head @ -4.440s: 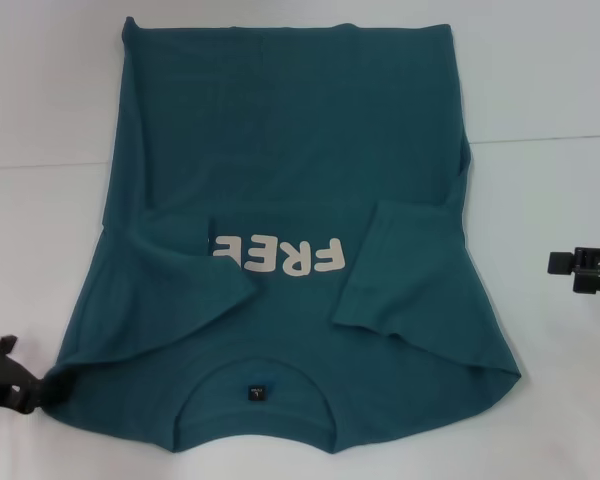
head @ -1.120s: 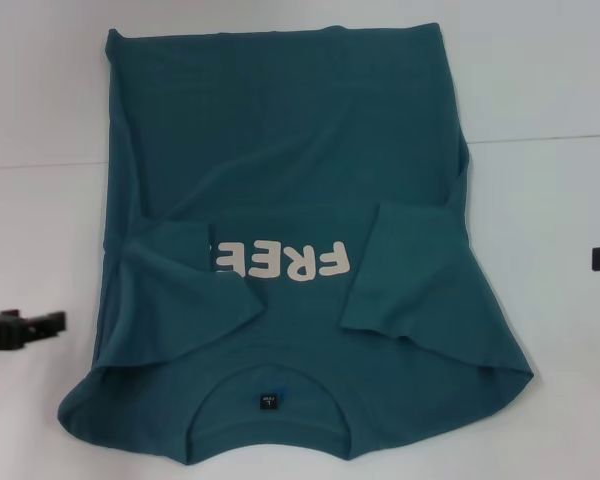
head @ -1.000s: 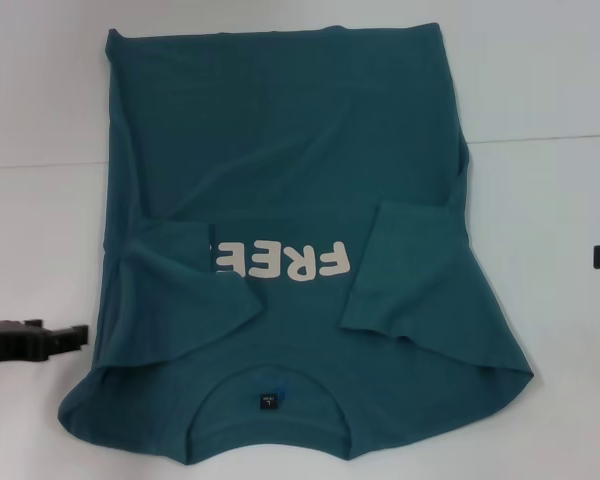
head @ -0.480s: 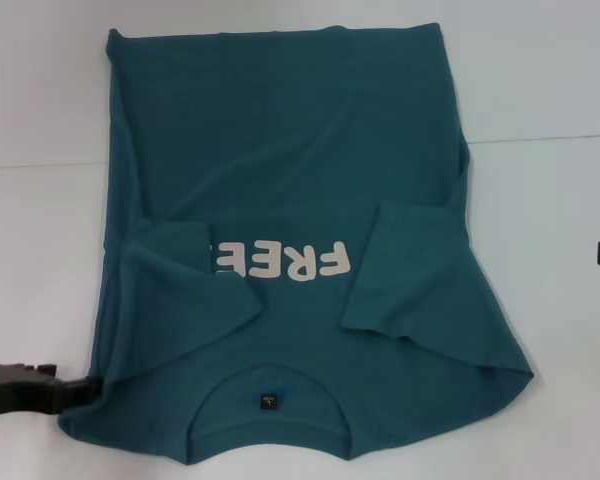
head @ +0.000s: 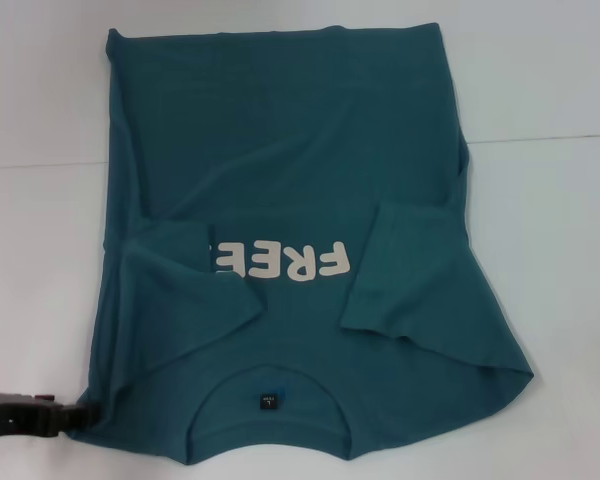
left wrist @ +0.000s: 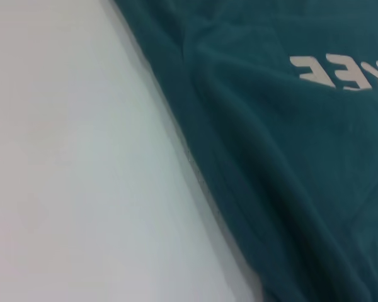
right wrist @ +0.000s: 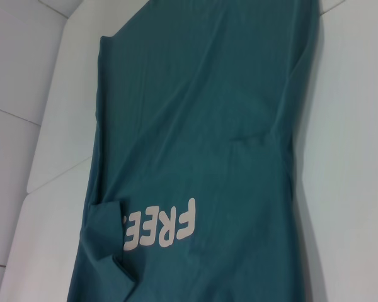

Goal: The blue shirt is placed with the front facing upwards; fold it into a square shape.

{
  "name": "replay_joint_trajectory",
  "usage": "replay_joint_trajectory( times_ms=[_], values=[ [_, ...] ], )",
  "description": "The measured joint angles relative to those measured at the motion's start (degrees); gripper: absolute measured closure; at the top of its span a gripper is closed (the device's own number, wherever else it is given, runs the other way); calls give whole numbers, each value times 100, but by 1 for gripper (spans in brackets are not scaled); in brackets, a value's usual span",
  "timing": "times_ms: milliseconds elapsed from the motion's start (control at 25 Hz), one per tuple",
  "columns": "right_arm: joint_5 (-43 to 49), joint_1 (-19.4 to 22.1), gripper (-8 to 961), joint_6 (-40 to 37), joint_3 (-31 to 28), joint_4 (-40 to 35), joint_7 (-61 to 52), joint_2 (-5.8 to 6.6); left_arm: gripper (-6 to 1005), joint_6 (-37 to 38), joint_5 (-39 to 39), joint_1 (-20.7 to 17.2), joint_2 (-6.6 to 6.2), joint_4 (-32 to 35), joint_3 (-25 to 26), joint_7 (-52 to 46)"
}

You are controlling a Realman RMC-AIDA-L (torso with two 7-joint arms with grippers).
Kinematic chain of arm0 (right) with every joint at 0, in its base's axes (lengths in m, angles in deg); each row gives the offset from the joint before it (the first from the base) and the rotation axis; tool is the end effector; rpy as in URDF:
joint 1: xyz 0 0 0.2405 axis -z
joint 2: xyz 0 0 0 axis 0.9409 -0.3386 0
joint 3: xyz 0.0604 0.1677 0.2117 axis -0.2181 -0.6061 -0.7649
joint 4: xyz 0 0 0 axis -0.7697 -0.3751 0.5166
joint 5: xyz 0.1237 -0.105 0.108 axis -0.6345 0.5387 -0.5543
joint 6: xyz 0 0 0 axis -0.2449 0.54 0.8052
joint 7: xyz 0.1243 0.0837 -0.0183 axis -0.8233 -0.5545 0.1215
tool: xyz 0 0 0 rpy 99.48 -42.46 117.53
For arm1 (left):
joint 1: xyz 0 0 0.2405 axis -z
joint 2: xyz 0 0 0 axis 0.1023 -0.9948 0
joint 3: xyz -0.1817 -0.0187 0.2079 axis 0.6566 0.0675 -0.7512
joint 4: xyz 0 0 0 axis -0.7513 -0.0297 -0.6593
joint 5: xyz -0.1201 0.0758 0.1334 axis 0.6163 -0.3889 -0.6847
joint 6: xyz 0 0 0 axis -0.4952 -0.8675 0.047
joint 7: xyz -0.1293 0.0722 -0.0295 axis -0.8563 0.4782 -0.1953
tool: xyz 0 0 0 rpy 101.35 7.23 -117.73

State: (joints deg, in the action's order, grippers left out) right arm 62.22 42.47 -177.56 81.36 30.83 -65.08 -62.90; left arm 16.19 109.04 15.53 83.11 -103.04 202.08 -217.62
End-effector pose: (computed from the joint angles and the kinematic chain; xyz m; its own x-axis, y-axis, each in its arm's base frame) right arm 0.3417 0.3292 0.1343 0.0249 -0.8806 -0.4731 -0.9980 -0.0495 0.0395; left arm -0.3217 0.2893 -0.0043 0.4928 0.8270 0.2705 0.8208 -0.3387 -0.4599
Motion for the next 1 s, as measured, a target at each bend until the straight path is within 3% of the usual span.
replay_joint_trajectory(
  times_ms=[280, 720, 920, 1000],
  values=[
    [-4, -5, 174, -39, 0, -38, 9, 0, 350, 416, -5, 77, -17, -1, 254, -150],
    [-23, -13, 175, -97, 0, -45, 11, -15, 376, 442, -59, 399, -58, 454, 390, 21],
    [-29, -9, 175, -135, -22, -51, 15, -27, 562, 392, -80, 434, -42, 519, 350, 52],
    [-29, -4, 175, -156, -42, -53, 19, -33, 717, 394, -80, 437, -41, 519, 365, 53]
  ],
)
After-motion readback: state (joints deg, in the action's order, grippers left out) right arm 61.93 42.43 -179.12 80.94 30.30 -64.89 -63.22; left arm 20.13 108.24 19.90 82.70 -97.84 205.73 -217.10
